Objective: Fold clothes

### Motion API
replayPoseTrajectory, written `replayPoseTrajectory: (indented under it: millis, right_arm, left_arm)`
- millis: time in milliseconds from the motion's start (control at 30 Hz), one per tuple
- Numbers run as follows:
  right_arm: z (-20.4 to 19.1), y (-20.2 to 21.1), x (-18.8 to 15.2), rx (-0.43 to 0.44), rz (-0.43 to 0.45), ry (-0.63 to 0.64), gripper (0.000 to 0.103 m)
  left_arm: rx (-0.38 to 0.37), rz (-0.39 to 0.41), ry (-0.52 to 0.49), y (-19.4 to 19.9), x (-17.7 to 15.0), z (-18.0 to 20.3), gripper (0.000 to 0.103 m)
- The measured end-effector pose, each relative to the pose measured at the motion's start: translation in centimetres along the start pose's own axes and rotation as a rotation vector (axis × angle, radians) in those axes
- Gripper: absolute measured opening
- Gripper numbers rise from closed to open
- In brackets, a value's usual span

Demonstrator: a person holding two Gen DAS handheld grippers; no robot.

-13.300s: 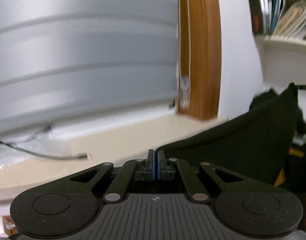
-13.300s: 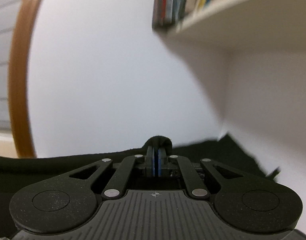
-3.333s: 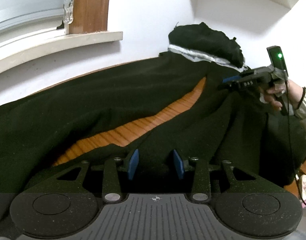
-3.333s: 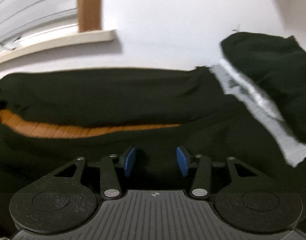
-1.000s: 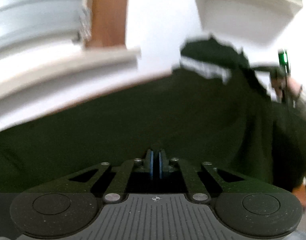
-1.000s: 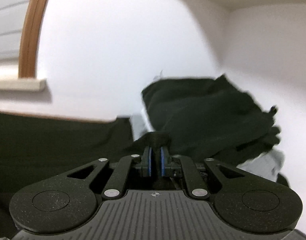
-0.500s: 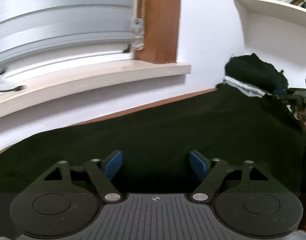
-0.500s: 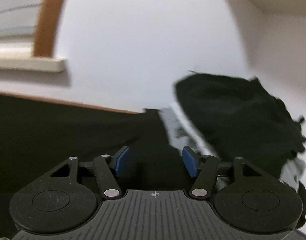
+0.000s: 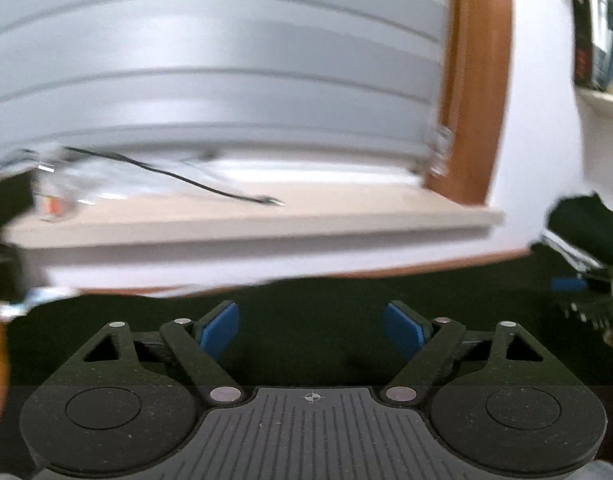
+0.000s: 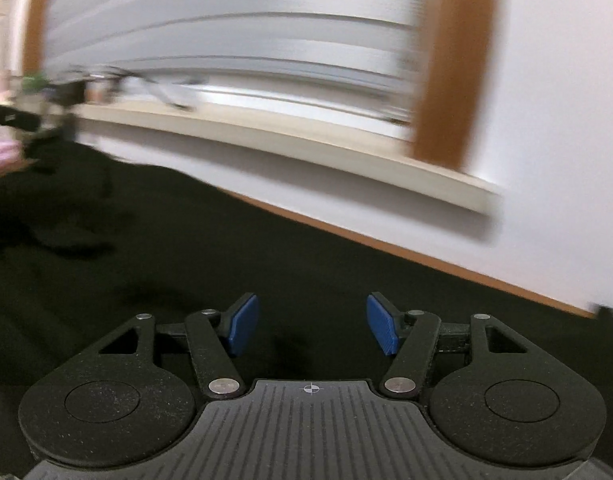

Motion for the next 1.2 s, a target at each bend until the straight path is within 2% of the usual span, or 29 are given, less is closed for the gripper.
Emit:
replayPoseTrajectory:
  millis: [67,167,400,567,767,967,1033,1200]
  right_arm:
    - [-3.3,-1.2,1.5,0.079,0.003,0.021,0.058]
    - [-8.8,-2.8,3.6,0.181,-0.007,0.079,0.044]
    - [-18.7,-5.3,6.4,0.332,-0.017,0.215,0.045]
    - [-24.3,-6.8,6.7,0.411,-0.037,0.279,0.046]
    - [-29.9,-6.7,7.1,0.511,-0.046,0.314,0.046]
    - [-35.0,-6.7,7.8,0.589,-0.042,0.334,0.046]
    - [-36.4,-6.8,7.9,0.614,-0.055,0.341,0.046]
    - [-39.2,-6.6,7.5,0.627,-0.058,0.387,0.046]
  left_arm:
    - [0.031,0.008,0.015,1.4,0.0,-1.9,0.097]
    - [0.078,-0.011,0.042,2.3,-1.2,-4.7,0.099]
    - [0.209,-0.094,0.097,3.0,-6.2,-10.7,0.099]
    - [0.271,-0.098,0.156,5.8,-8.6,-15.1,0.098]
    - [0.319,-0.118,0.197,9.3,-11.1,-19.1,0.096]
    - [0.310,-0.152,0.242,10.9,-13.3,-20.9,0.095]
    - [0.299,-0.158,0.223,11.1,-13.5,-20.7,0.093]
    - [0.250,-0.144,0.194,11.1,-13.4,-20.8,0.078]
Point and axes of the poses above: each gripper's, at about its wrist camera, not at the fingertips, and y roughly against the way its jaws point, z to its right, x to its top, the point moved 7 cm from there along -y, roughly the way its jaws point, and after that the axes turned 4 degrees about -z, right-handed, at the moved point
